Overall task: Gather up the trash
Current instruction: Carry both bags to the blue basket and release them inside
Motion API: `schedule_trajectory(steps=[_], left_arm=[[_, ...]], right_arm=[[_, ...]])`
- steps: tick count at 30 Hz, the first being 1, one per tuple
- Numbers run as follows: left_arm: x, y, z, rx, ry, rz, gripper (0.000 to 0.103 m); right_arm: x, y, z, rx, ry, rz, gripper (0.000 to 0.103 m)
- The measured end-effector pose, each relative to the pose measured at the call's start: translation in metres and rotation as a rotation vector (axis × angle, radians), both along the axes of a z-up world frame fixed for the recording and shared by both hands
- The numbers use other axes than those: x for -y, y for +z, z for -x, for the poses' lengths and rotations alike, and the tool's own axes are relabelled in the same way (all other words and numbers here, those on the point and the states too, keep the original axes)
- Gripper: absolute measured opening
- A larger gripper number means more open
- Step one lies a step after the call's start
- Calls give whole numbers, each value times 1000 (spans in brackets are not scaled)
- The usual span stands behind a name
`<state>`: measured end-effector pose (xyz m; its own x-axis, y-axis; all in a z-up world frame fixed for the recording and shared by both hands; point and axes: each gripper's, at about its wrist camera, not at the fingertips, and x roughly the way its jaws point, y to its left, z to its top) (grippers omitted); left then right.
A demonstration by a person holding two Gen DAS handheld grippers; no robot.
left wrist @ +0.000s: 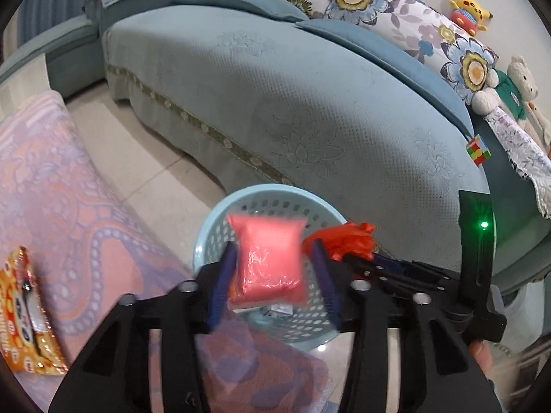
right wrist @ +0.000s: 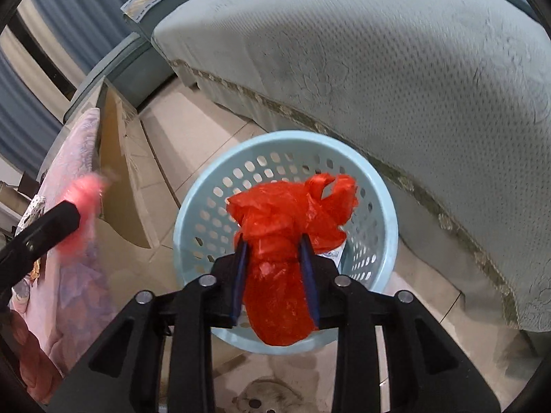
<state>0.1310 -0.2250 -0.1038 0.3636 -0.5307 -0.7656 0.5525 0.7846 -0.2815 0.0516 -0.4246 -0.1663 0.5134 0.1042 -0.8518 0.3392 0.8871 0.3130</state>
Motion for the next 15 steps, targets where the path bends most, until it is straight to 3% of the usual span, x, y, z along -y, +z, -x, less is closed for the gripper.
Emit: schedule_trajectory(steps=[5, 11, 15], left_arm=[[-8, 7, 5, 24, 5, 12, 57], [-18, 19, 8, 41, 17, 47, 57], [-29, 34, 16, 72, 19, 75, 57]], right_arm=[[0, 0, 4, 7, -15, -18, 49], [-3, 10, 5, 38, -9, -15, 49], [-17, 37, 10, 129, 37, 6, 49]])
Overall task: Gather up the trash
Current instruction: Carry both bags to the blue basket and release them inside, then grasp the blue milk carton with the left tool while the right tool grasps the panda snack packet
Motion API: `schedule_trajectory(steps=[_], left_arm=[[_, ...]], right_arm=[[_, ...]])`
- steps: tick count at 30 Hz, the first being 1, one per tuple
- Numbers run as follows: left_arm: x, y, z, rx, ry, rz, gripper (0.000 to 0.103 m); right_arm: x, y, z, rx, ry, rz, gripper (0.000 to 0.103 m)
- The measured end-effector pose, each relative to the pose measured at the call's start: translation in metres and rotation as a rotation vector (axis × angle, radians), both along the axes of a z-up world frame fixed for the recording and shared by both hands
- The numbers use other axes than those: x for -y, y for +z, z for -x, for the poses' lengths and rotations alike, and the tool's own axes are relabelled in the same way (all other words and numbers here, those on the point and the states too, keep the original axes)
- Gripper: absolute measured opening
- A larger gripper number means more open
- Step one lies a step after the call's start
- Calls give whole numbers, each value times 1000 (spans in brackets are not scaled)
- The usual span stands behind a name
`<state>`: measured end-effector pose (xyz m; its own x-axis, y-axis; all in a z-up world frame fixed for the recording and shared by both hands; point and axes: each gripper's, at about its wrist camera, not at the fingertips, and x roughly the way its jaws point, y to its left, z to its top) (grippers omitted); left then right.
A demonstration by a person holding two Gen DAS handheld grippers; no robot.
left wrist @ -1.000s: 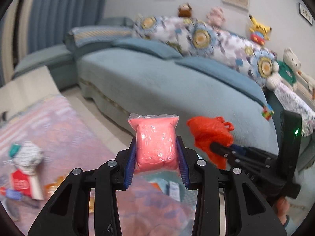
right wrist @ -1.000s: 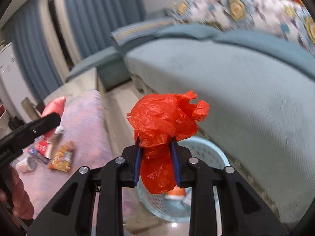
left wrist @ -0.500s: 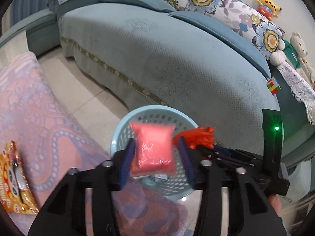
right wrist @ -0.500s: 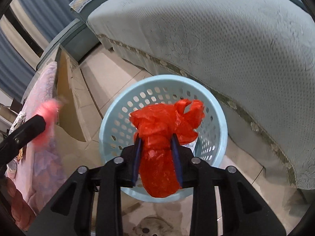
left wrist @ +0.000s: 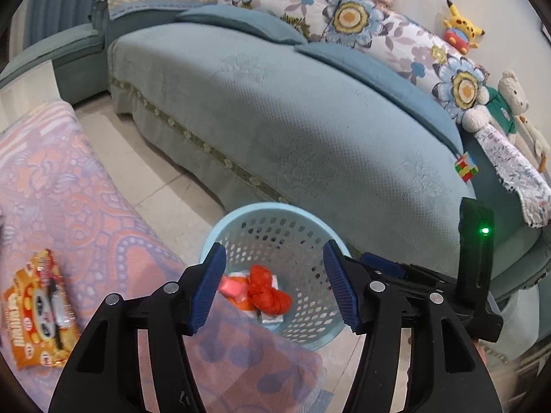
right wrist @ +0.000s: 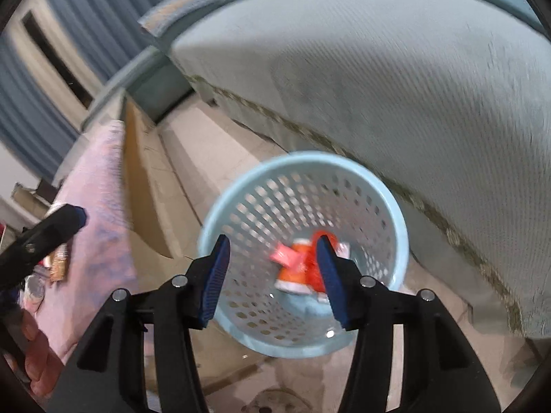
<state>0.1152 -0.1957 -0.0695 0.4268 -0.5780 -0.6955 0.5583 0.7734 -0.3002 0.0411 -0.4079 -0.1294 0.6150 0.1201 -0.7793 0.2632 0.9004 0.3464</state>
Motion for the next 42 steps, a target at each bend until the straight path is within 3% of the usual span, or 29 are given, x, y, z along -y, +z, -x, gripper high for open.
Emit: schedule_trajectory(steps=[5, 10, 14, 20, 24, 27, 29, 30, 33, 38, 42], left_arm=[[-34, 42, 20, 88, 38, 58, 59], [-113, 88, 49, 194, 179, 147, 69], [-189, 107, 75, 281, 353, 114, 71], [-295, 108, 103, 308, 618, 5, 71], [-376, 97, 121, 251, 763, 28, 71], [-421, 86, 128, 212, 844, 4, 70], [-441, 76, 132, 202, 869, -63, 68], [-448, 70, 130, 203, 890, -147, 68], [-468, 54, 128, 185, 927, -280, 70], [-500, 26, 107, 88, 943, -357, 66], [-510, 19, 93, 40, 963, -371, 51]], right_arm=[[-38, 53, 12, 169, 99, 60, 49], [-91, 106, 23, 335, 213, 91, 49], [-140, 129, 22, 406, 312, 125, 49], [-207, 124, 5, 400, 406, 172, 49], [-239, 99, -10, 361, 448, 191, 49], [-255, 78, -23, 327, 473, 207, 49], [-261, 68, -28, 307, 480, 202, 49], [-263, 63, -31, 297, 479, 202, 50], [-266, 54, -38, 265, 482, 209, 52], [-255, 57, -44, 249, 483, 208, 57], [-249, 46, -58, 167, 507, 166, 57]])
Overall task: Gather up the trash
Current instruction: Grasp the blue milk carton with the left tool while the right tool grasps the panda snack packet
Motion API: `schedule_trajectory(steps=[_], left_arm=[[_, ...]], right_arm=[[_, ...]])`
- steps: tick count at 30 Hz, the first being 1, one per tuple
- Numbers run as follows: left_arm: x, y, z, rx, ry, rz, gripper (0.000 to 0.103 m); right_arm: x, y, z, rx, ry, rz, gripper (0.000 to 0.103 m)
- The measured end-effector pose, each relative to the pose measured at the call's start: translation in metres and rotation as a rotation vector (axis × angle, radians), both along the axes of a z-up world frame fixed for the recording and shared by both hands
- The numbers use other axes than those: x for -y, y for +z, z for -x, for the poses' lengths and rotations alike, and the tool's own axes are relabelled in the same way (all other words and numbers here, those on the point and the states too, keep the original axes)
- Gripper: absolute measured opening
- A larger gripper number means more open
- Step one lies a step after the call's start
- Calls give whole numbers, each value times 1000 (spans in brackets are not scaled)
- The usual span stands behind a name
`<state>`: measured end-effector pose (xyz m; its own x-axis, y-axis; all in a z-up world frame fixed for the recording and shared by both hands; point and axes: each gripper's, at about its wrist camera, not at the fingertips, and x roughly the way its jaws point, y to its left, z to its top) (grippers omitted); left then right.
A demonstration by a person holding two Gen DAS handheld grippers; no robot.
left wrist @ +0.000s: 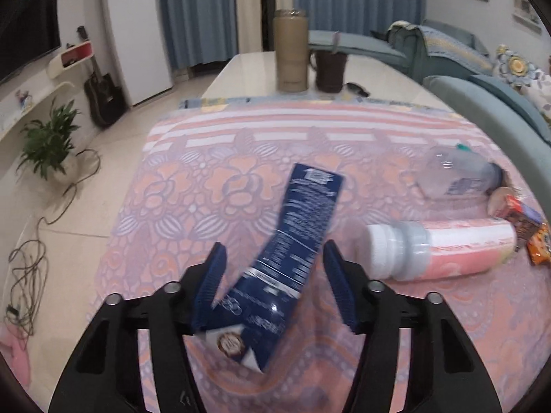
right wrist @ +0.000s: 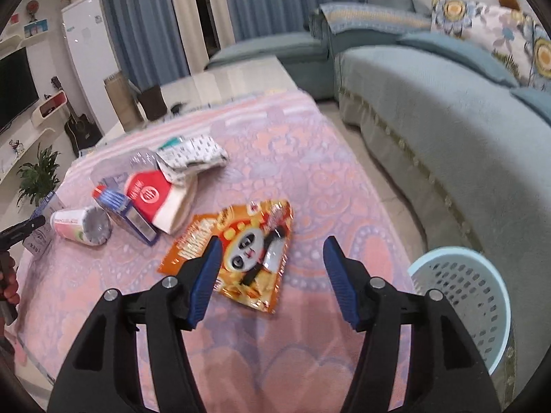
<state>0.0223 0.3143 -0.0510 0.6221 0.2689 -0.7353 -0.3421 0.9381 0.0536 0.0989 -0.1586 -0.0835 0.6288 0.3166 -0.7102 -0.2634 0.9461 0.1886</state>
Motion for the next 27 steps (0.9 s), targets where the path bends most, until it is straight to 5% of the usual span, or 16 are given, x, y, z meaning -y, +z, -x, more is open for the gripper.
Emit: schedule_trajectory(steps=[3, 14, 19, 21, 25, 27], left_arm=[[1, 1, 2, -3, 4, 0, 31], [41, 25, 35, 121, -67, 136, 30], [75, 33, 42, 174, -147, 192, 30], [84, 34, 42, 193, -165, 223, 30], [102, 32, 42, 209, -199, 264, 30], [109, 29, 39, 207, -215, 278, 30]], right_arm=[[-4, -12, -8, -80, 40, -20, 57], [-59, -3, 34, -57, 262, 62, 52], [-41, 15, 42, -4, 181, 61, 53], [-38, 16, 35, -14, 156, 67, 69], [-44, 4, 23, -62, 127, 78, 73], [-53, -3, 21, -80, 137, 102, 86]])
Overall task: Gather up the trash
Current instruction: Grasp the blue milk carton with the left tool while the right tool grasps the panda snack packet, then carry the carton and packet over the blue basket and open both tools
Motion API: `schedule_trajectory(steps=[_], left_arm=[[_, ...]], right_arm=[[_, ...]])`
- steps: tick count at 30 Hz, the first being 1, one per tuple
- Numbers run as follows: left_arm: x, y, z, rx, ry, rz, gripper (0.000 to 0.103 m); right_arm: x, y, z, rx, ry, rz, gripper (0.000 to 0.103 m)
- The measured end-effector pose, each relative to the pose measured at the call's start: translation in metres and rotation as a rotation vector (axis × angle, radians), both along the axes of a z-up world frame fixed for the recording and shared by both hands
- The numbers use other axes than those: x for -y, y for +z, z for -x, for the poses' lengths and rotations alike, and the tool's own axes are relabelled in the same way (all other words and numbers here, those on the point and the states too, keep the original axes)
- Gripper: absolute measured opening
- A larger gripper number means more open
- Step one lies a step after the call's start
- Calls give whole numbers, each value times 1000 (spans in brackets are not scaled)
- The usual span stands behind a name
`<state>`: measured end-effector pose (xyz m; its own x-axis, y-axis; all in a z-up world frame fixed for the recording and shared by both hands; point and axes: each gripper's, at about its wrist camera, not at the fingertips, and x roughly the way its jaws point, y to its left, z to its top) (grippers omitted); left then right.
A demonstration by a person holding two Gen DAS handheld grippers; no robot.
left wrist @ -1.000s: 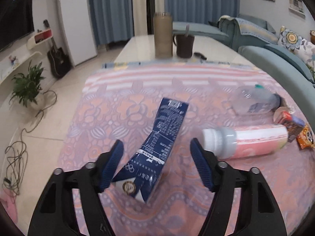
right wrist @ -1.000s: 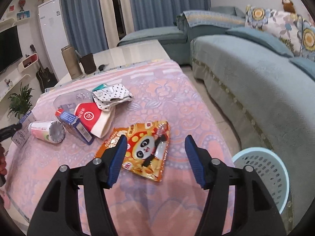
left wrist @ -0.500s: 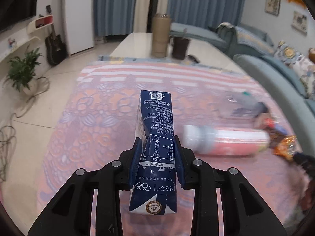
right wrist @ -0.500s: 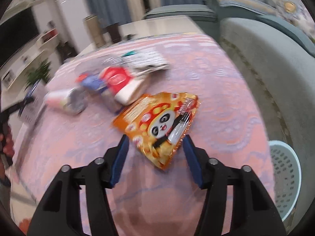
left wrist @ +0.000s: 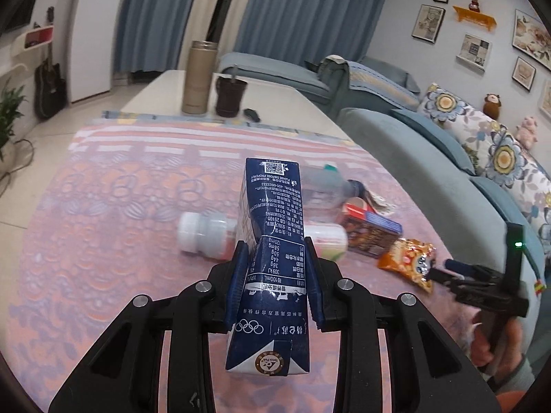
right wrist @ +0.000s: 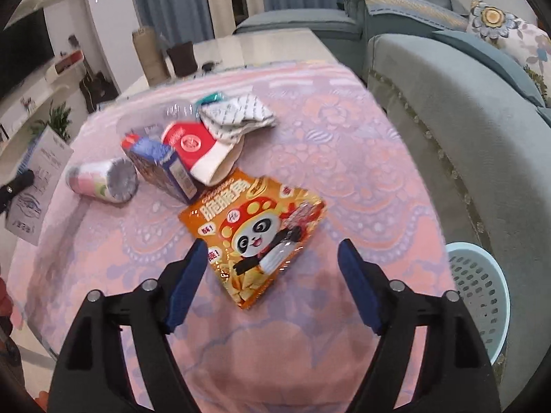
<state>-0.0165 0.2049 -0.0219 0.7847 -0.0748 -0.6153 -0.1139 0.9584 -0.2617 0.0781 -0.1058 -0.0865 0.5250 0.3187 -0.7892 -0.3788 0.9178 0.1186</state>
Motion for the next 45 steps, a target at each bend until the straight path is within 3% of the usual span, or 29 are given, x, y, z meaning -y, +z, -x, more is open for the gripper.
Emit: schedule_trajectory(steps=[3, 7, 10, 13, 15, 21, 33, 45], left_arm=[[11, -5, -4, -3, -22, 4, 30], [17, -7, -6, -1, -42, 23, 30], [23, -7, -7, 5, -55, 32, 30], [31, -7, -7, 9, -70, 34, 30], [35, -6, -8, 11, -80, 39, 30], [51, -2, -12, 14, -117, 42, 30], [100, 18, -19, 74, -210, 94, 30], [191, 68, -26, 139, -376, 88, 30]], right_arm=[[-17, -6, -5, -5, 13, 41, 89], [-43, -12, -14, 21, 6, 184, 89], [-48, -16, -16, 33, 5, 219, 85], [-41, -15, -11, 42, -1, 192, 66], [-35, -12, -11, 41, -6, 163, 47], [-28, -4, -9, 31, 8, 87, 12], [-5, 28, 15, 114, -3, 29, 10], [95, 85, 32, 205, -206, -4, 10]])
